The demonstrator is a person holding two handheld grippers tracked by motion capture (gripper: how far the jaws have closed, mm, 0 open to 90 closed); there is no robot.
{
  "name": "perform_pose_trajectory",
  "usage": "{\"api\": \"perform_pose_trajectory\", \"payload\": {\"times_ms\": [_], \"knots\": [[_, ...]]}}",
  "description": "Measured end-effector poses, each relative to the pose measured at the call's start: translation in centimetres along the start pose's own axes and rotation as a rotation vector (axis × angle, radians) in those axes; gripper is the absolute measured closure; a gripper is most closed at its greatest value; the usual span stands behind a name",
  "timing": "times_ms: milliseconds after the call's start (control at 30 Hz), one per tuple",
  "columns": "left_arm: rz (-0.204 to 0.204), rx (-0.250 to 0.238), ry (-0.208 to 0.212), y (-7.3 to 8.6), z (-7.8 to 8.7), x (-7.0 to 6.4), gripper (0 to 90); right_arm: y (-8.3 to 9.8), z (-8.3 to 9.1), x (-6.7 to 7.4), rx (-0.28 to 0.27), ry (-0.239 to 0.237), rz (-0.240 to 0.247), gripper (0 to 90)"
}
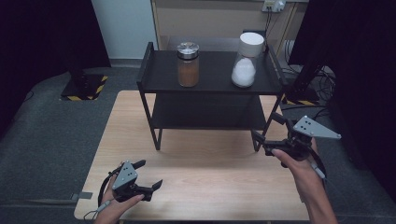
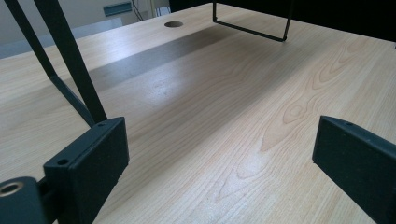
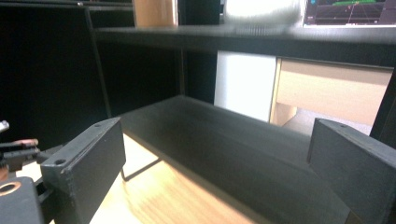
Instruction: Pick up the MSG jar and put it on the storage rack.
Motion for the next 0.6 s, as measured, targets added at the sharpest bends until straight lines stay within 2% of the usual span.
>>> {"api": "perform_pose_trajectory", "payload": {"times_ms": [600], "knots": [[0.017,0.013,-0.007,0.4,-0.2,0.1,1.5,6.1,0.9,-0.1,0.013,0.048,-0.045,4.8]]}}
Point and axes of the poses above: each handheld gripper's, and its own axes: z roughly backward along the jaws, y roughly out of its underside, x roughly to its left, the point moved 10 cm from there along -z, roughly forward along the jaws, and after that the axes turned 11 degrees about -y, right-handed, at the moved point
